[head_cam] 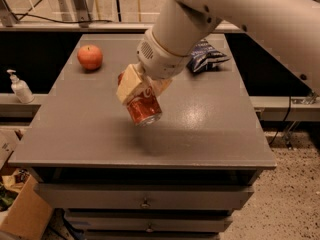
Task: Place coke can upright
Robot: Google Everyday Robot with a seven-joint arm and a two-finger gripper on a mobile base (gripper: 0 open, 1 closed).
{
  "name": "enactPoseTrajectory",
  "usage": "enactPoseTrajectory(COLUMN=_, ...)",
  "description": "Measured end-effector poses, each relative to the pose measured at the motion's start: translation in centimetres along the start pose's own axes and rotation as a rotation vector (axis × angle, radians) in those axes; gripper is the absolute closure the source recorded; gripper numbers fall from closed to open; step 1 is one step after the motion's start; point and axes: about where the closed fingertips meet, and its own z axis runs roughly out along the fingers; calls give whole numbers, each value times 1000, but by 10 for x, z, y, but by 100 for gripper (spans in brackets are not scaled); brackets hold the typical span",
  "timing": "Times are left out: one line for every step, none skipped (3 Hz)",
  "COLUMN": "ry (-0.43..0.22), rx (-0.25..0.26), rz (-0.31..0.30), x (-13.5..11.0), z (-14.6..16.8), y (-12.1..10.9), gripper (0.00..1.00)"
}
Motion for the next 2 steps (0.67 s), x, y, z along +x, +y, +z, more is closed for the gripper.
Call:
enactPoseTrajectory(ry=15, rx=11, rz=-67, x=-5, z=-7, y=4, gripper=100)
enactPoseTrajectory(ry=13, rx=9, rz=-71, x=-4, z=-6, y=3, gripper=100)
